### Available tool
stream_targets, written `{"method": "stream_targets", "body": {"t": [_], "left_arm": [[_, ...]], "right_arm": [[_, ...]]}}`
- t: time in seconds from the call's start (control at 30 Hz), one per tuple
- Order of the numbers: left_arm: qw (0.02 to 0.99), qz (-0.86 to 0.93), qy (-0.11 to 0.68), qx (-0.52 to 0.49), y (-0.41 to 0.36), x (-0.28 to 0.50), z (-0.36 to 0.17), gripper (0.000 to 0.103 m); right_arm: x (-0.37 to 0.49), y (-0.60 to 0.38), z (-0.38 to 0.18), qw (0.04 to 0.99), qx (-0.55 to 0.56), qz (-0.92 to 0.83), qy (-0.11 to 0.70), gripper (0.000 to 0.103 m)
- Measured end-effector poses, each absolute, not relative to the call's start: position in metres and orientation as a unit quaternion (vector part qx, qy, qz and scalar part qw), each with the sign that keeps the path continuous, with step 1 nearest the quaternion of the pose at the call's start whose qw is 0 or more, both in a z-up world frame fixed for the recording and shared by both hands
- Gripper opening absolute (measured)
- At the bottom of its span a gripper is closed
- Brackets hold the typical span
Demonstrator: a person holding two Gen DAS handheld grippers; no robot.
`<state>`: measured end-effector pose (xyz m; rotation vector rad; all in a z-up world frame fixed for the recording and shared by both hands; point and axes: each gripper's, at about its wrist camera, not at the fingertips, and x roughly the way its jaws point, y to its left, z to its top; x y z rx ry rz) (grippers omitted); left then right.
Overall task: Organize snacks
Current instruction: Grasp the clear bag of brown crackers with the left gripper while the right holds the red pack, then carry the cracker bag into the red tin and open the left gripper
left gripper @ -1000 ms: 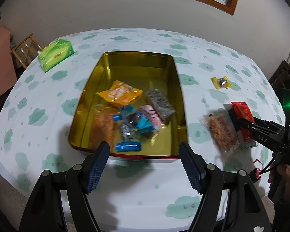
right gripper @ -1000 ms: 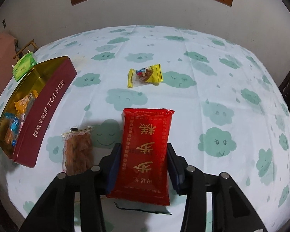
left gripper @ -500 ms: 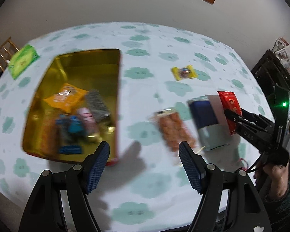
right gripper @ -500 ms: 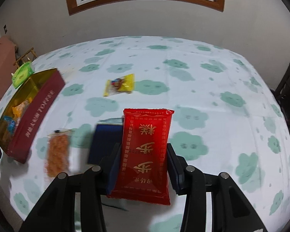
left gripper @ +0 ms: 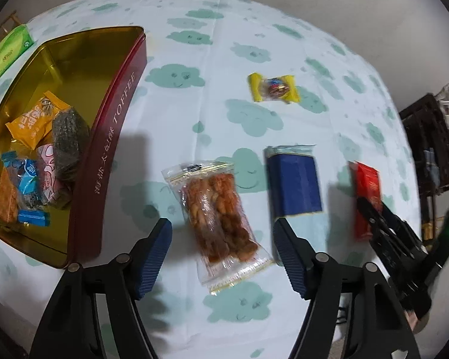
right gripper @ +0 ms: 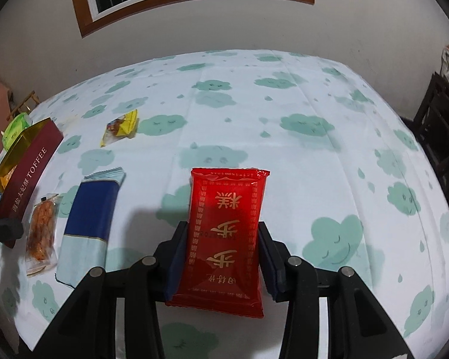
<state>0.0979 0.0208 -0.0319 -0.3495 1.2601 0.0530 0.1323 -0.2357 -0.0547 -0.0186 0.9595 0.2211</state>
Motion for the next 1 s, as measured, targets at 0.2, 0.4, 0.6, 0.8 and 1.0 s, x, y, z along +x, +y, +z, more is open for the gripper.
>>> {"method": "stream_targets", "body": {"t": [0.2, 0.4, 0.6, 0.8, 1.0], "left_arm": [[0.774, 0.031, 0.609, -0.169, 0.017, 0.104, -0.05, 0.051], [0.779, 0.024, 0.61, -0.146, 0.016, 0.104, -0.05, 0.035], [0.781, 0.01, 0.61, -0.135, 0.02, 0.101, -0.048, 0.034], [0.79, -0.009, 0.601, -0.119, 0.015, 0.096, -0.034, 0.034], [0.811, -0.012, 0.576, -0.098, 0.025, 0.09, -0.007, 0.034]], "right_arm": [[0.131, -0.241, -0.06, 0.88, 0.002, 0.115, 0.461, 0.044], [0.13, -0.241, -0.06, 0.88, 0.003, 0.117, 0.46, 0.044], [0.13, -0.241, -0.06, 0.88, 0.002, 0.116, 0.46, 0.044], [0.129, -0.238, -0.06, 0.88, -0.007, 0.112, 0.461, 0.044], [0.131, -0.235, -0.059, 0.878, -0.016, 0.105, 0.467, 0.044]]}}
